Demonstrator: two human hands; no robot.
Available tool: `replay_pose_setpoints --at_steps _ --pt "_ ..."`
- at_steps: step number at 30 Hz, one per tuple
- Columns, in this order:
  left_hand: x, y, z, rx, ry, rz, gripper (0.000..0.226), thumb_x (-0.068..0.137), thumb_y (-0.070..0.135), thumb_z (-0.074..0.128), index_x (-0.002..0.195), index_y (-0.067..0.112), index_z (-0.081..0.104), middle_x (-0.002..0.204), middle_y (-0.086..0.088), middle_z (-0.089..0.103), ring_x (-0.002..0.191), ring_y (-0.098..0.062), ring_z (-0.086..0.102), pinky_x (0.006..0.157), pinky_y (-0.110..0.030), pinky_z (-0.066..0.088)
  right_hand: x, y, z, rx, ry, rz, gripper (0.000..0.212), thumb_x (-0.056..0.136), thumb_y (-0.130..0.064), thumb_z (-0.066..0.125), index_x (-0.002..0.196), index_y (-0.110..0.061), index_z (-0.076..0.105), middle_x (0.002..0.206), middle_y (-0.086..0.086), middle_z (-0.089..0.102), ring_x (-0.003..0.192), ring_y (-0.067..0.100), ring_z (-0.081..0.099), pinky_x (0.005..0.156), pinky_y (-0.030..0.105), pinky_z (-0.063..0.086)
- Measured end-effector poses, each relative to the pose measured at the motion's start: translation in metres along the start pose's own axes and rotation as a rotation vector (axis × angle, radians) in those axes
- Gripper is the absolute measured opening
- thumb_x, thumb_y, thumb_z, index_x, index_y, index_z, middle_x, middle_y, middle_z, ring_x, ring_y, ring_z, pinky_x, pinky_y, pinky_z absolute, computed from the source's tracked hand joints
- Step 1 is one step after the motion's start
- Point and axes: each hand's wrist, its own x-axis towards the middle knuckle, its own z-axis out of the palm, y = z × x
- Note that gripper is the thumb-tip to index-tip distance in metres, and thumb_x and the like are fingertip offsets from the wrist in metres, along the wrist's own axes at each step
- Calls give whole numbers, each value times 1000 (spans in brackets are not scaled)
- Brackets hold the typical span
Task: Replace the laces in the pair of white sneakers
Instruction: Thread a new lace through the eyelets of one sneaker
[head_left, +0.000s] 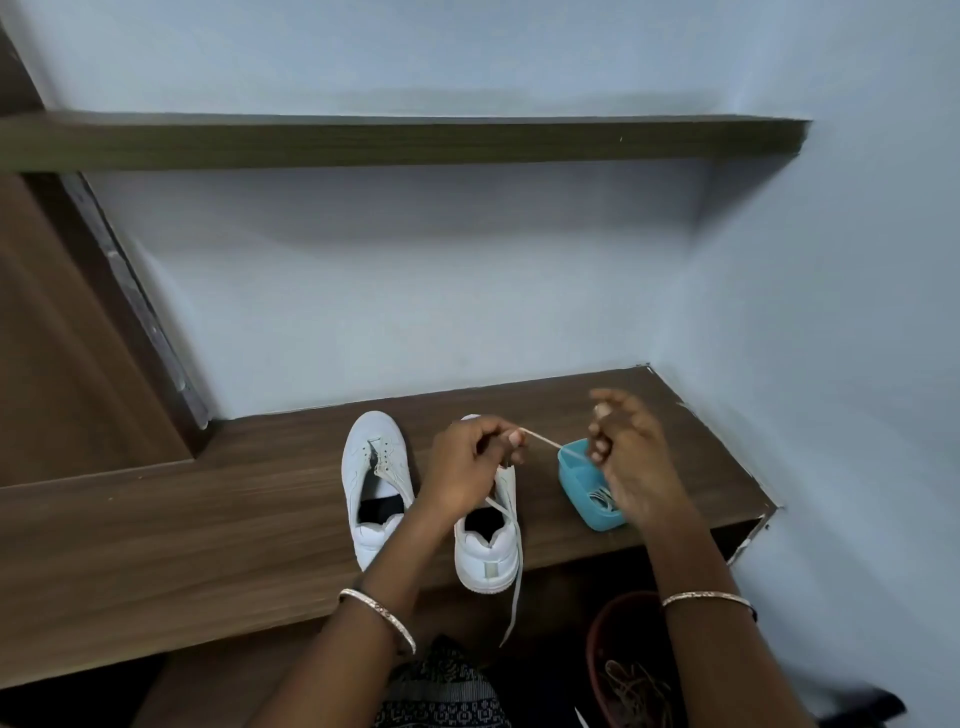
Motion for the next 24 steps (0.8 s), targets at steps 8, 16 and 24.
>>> replay_pose_setpoints --at_steps 8,16,24 --pt "5 57 -33 -295 -106 -138 11 90 10 70 100 5 70 71 -13 69 58 -20 61 59 -27 51 -41 25 56 -239 -451 196 35 98 -1 47 76 -17 68 63 -1 50 55 7 39 51 20 30" --pt "0 14 -52 -305 253 -265 12 92 17 69 90 5 71 81 -18 71 69 -17 67 74 -37 59 -36 11 59 -114 -336 69 24 100 1 49 82 -5 64 71 6 61 55 5 47 50 17 35" --pt "-14 -60 1 -197 141 -627 25 95 24 64 82 4 70 73 -10 68 61 -18 63 65 -34 60 -32 -6 42 146 -394 74 20 96 5 46 89 -3 63 66 0 53 54 4 40 47 15 35"
